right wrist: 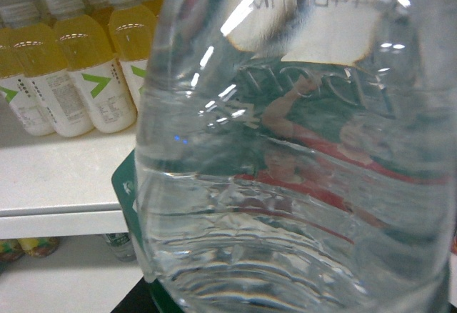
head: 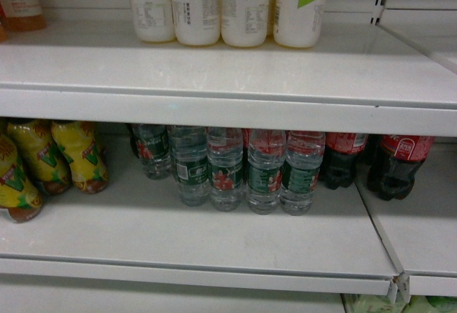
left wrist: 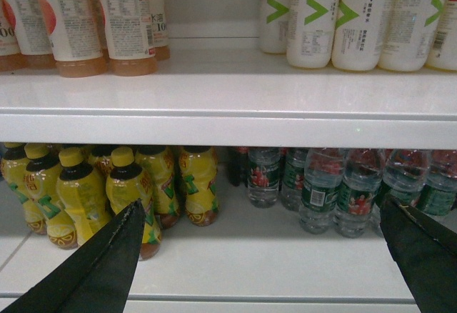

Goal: Move water from second to third shelf

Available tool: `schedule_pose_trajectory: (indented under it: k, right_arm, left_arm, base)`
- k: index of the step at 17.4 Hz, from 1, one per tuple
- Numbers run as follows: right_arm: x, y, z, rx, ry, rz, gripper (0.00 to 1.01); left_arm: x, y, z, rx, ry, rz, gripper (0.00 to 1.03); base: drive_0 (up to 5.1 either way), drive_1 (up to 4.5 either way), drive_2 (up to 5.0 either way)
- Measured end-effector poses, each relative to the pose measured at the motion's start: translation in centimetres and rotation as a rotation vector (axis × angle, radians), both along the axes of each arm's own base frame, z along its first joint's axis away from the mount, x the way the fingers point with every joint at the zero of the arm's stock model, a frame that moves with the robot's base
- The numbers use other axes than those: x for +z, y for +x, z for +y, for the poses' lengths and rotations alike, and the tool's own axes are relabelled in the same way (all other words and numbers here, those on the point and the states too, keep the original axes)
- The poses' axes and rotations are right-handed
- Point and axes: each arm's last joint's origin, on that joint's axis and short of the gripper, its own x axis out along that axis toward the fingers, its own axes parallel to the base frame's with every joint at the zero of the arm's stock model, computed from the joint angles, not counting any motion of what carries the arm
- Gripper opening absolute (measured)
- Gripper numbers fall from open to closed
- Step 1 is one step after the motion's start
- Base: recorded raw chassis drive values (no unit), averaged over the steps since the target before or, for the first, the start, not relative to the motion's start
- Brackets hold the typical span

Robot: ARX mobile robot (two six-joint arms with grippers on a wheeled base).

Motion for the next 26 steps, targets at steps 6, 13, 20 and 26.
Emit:
schedule_pose_trajectory:
  k: [6, 13, 20, 26]
  right_arm:
    - [-0.06, 0.0, 0.0, 0.0, -0.001, 0.006, 0.42]
    - [-0.05, -0.01, -0.02, -0.004, -0.001, 0.004, 0.42]
    - [-0.1, 0.01, -0.01, -0.001, -0.002, 0.009, 0.42]
    - [-0.09, 0.0, -0.01, -0.001, -0.002, 0.008, 0.42]
  left_arm:
    - [-0.01, 0.0, 0.0, 0.0, 0.0, 0.001, 0.98]
    - [-0.01, 0.0, 0.0, -0.001, 0.0, 0.002, 0.98]
    - [-0.02, 0.0, 0.0, 0.0, 0.0, 0.002, 0.98]
    - [-0.02, 0.0, 0.0, 0.0, 0.0, 0.002, 0.98]
  base:
    - [0.0, 0.0, 0.0]
    - [-3.7, 2.12, 2.1]
    - [-4.5, 2.3, 2.3]
    - [-4.6, 2.19, 2.2]
